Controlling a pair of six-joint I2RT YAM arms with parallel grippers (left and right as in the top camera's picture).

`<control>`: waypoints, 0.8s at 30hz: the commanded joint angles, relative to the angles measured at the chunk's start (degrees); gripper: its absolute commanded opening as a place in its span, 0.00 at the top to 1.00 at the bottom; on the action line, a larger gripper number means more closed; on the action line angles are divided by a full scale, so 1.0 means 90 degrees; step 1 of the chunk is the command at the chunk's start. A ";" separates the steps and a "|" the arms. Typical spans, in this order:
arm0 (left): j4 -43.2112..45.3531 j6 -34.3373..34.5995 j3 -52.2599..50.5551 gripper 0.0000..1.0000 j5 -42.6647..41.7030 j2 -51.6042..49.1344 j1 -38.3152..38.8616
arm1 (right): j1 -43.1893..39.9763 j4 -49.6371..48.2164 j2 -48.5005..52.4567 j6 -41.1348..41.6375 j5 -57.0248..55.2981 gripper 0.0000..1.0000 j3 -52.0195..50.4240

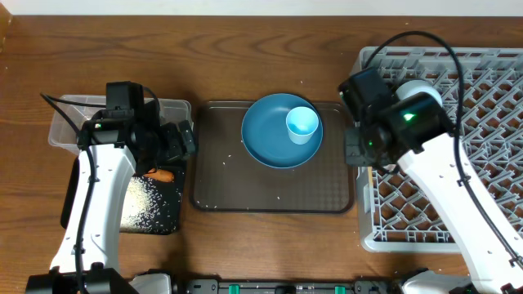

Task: Sort waste into correct bins and load items into the dishwasher rack

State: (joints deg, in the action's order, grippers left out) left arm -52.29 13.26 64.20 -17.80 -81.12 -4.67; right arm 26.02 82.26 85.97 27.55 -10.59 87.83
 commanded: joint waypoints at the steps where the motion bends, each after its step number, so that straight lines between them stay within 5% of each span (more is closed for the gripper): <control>1: -0.0017 -0.0010 -0.0024 0.01 0.0039 -0.0012 -0.0017 | -0.0265 0.0012 -0.0063 -0.0216 -0.0160 0.99 0.0044; 24: -0.0017 -0.0010 -0.0024 0.01 0.0039 -0.0012 -0.0015 | -0.0602 -0.0542 -0.0063 -0.0245 -0.0182 0.99 -0.1231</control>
State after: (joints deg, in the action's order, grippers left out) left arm -52.29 13.26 64.20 -17.80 -81.12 -4.67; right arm 21.82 77.87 85.97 26.26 -11.38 77.84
